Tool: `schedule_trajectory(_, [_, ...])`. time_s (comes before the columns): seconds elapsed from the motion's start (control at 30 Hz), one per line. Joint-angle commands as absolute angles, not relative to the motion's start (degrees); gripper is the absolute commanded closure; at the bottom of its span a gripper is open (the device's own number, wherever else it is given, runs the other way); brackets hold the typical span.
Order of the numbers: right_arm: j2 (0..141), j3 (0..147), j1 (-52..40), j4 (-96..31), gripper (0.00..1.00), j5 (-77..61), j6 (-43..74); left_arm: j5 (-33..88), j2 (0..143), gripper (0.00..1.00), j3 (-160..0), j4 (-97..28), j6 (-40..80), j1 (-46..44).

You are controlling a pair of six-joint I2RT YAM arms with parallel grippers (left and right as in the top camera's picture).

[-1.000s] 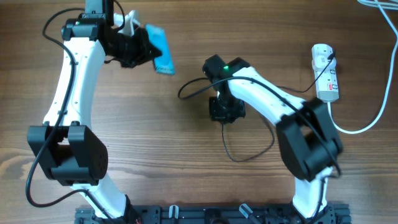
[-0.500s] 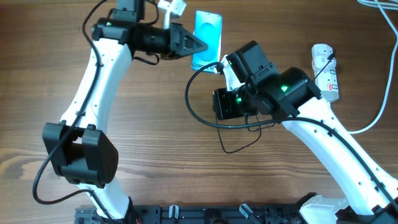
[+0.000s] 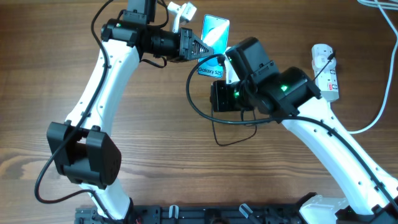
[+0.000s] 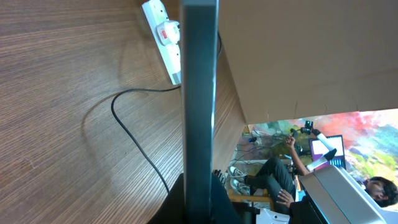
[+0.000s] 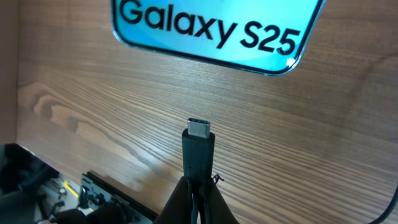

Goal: Plug charger to phone and switch on socket

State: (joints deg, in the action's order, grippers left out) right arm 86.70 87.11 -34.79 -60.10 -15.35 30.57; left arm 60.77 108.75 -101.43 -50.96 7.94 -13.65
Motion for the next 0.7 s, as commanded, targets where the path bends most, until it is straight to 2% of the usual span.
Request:
schedule_trajectory(0.0, [88.92,87.66,-34.87,-59.66,0.95,-14.92,33.61,60.75,108.38,0.96,-102.21,-50.74,6.44,-14.04])
schedule_trajectory(0.27, [90.15,87.7,-34.85,-56.69,0.95,-15.05,33.17,57.8,108.38,0.96,-102.21,-51.94,6.42,-14.04])
schedule_trajectory(0.67, [90.17,87.68,-34.85,-56.4,0.96,-14.96,34.68,60.18,108.38,0.96,-102.21,-52.34,6.44,-15.07])
